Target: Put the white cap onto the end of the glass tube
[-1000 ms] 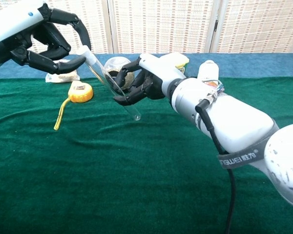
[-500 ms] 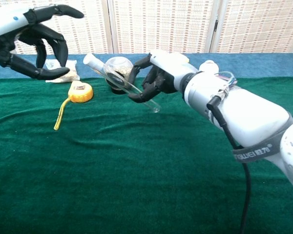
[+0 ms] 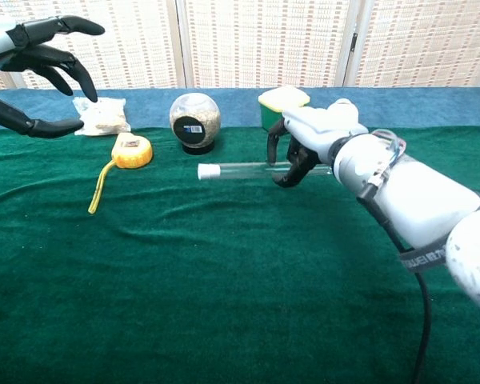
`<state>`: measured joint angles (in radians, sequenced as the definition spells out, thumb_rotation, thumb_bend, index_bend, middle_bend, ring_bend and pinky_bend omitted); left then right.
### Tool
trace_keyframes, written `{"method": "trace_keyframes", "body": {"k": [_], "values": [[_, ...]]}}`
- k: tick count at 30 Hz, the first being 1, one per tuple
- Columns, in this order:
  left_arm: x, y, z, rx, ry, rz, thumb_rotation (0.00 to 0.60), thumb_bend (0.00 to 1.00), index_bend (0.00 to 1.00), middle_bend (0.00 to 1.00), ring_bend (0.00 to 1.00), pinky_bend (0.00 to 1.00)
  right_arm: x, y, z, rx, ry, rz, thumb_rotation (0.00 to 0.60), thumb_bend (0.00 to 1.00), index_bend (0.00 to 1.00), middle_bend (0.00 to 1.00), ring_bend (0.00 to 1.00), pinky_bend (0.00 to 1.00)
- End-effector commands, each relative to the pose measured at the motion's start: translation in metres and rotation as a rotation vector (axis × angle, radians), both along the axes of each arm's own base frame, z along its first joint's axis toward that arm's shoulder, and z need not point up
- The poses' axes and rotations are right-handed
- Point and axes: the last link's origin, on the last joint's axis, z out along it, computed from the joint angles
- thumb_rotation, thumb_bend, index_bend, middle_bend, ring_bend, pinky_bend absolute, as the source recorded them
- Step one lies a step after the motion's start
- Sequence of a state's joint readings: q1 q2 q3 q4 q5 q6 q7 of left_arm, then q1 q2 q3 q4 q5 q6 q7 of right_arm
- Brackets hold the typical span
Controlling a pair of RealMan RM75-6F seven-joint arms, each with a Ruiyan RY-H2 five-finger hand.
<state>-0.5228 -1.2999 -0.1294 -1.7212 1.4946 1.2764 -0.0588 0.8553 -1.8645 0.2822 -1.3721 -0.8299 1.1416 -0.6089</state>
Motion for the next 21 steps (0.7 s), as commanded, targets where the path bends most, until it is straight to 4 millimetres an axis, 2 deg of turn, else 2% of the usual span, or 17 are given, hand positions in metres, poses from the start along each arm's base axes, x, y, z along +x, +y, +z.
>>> {"method": "trace_keyframes", "body": {"k": [1, 14, 21], "values": [[-0.001, 0.0, -0.001, -0.002, 0.0, 0.004, 0.6, 0.33, 0.07, 0.42, 0.26, 0.3, -0.002, 0.002, -0.007, -0.001, 0.032, 0.011, 0.6, 0.69, 0.78, 1.0, 1.0, 1.0], [-0.007, -0.002, -0.003, -0.003, 0.013, 0.017, 0.6, 0.33, 0.06, 0.41, 0.25, 0.28, -0.01, 0.004, -0.023, 0.01, 0.076, 0.007, 0.6, 0.69, 0.56, 1.0, 1.0, 1.0], [-0.015, -0.002, -0.003, -0.002, 0.026, 0.039, 0.6, 0.33, 0.06, 0.41, 0.24, 0.28, -0.012, 0.005, -0.022, 0.027, 0.076, -0.015, 0.6, 0.69, 0.44, 1.0, 1.0, 1.0]]}}
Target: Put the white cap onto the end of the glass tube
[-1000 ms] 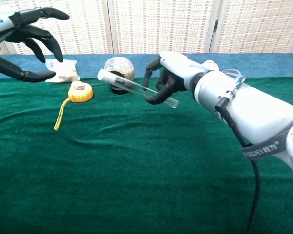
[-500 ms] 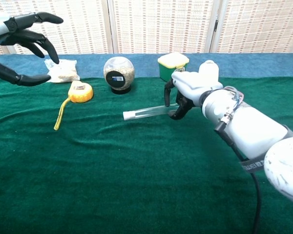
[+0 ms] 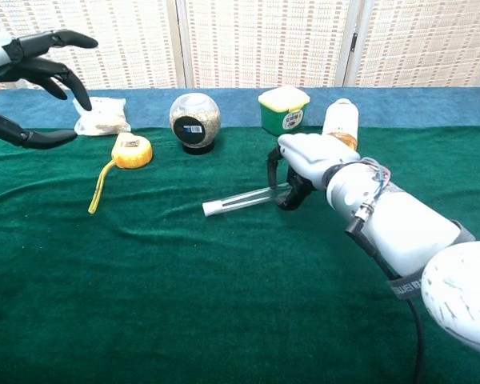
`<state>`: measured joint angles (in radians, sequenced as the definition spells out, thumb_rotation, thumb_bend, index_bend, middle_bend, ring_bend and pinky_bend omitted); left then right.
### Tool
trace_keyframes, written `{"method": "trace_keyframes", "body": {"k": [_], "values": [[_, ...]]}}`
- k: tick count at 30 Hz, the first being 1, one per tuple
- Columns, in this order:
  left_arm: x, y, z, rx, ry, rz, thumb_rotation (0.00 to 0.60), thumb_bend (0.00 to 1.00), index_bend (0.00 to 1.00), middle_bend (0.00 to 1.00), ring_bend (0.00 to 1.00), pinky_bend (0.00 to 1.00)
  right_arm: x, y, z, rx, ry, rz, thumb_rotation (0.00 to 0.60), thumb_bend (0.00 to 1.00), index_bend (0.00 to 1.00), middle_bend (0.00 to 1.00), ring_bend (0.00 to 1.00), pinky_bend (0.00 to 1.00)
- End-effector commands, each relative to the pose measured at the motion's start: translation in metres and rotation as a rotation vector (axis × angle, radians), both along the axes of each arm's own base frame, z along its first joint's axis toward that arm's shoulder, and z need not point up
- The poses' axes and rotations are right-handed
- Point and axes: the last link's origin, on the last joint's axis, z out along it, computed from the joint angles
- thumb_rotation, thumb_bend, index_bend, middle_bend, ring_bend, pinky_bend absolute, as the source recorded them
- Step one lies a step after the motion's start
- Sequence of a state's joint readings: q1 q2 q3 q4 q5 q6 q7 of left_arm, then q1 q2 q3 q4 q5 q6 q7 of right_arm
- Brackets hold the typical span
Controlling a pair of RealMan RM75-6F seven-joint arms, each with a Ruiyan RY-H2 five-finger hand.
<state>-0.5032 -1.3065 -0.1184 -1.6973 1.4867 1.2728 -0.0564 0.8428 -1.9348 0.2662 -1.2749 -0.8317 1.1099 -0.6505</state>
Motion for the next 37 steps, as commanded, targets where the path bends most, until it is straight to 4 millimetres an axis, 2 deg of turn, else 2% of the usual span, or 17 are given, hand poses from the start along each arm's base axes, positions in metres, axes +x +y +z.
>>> {"method": "trace_keyframes", "body": {"k": [1, 7, 9, 12, 15, 18, 19, 23, 26, 29, 34, 37], "values": [[-0.005, 0.0, 0.0, 0.003, 0.01, 0.012, 0.6, 0.33, 0.06, 0.41, 0.24, 0.28, -0.002, 0.0, 0.002, 0.005, 0.004, -0.009, 0.6, 0.69, 0.43, 1.0, 1.0, 1.0], [-0.023, 0.002, 0.003, 0.008, 0.042, 0.07, 0.6, 0.33, 0.07, 0.41, 0.22, 0.25, -0.005, 0.001, 0.015, 0.004, -0.046, -0.025, 0.6, 0.69, 0.36, 1.0, 1.0, 1.0], [-0.034, 0.001, 0.007, 0.0, 0.063, 0.102, 0.6, 0.33, 0.09, 0.4, 0.21, 0.23, -0.006, 0.003, 0.031, -0.013, -0.066, -0.008, 0.6, 0.69, 0.35, 1.0, 1.0, 1.0], [-0.052, -0.001, 0.015, -0.03, 0.106, 0.164, 0.6, 0.33, 0.15, 0.38, 0.17, 0.16, -0.013, 0.008, 0.064, -0.062, -0.062, 0.029, 0.6, 0.69, 0.35, 0.98, 1.0, 1.0], [-0.071, -0.002, 0.027, 0.014, 0.147, 0.222, 0.6, 0.33, 0.19, 0.37, 0.17, 0.15, -0.028, 0.019, 0.102, -0.116, -0.051, 0.049, 0.6, 0.69, 0.35, 0.83, 0.98, 0.98], [-0.089, -0.007, 0.039, 0.078, 0.186, 0.27, 0.6, 0.33, 0.21, 0.37, 0.17, 0.15, -0.049, 0.033, 0.14, -0.175, -0.056, 0.049, 0.6, 0.69, 0.34, 0.62, 0.82, 0.8], [-0.094, -0.009, 0.044, 0.1, 0.197, 0.285, 0.6, 0.33, 0.22, 0.37, 0.17, 0.13, -0.056, 0.039, 0.151, -0.192, -0.059, 0.048, 0.6, 0.69, 0.34, 0.58, 0.77, 0.75], [-0.115, -0.021, 0.062, 0.189, 0.226, 0.347, 0.6, 0.33, 0.22, 0.37, 0.17, 0.11, -0.088, 0.066, 0.192, -0.254, -0.053, 0.038, 0.6, 0.69, 0.24, 0.37, 0.51, 0.47], [-0.126, -0.032, 0.069, 0.216, 0.232, 0.384, 0.6, 0.33, 0.22, 0.36, 0.17, 0.09, -0.111, 0.087, 0.216, -0.28, -0.037, 0.004, 0.6, 0.69, 0.16, 0.25, 0.36, 0.33], [-0.135, -0.042, 0.071, 0.22, 0.241, 0.428, 0.6, 0.33, 0.2, 0.34, 0.15, 0.06, -0.13, 0.106, 0.233, -0.306, -0.023, -0.036, 0.6, 0.69, 0.09, 0.18, 0.27, 0.26], [-0.137, -0.061, 0.073, 0.225, 0.266, 0.448, 0.6, 0.33, 0.18, 0.32, 0.14, 0.05, -0.159, 0.139, 0.25, -0.322, -0.057, -0.096, 0.6, 0.69, 0.06, 0.12, 0.23, 0.2], [-0.135, -0.071, 0.072, 0.221, 0.267, 0.45, 0.6, 0.33, 0.18, 0.31, 0.13, 0.05, -0.171, 0.152, 0.255, -0.339, -0.056, -0.112, 0.6, 0.69, 0.06, 0.11, 0.2, 0.18]]}}
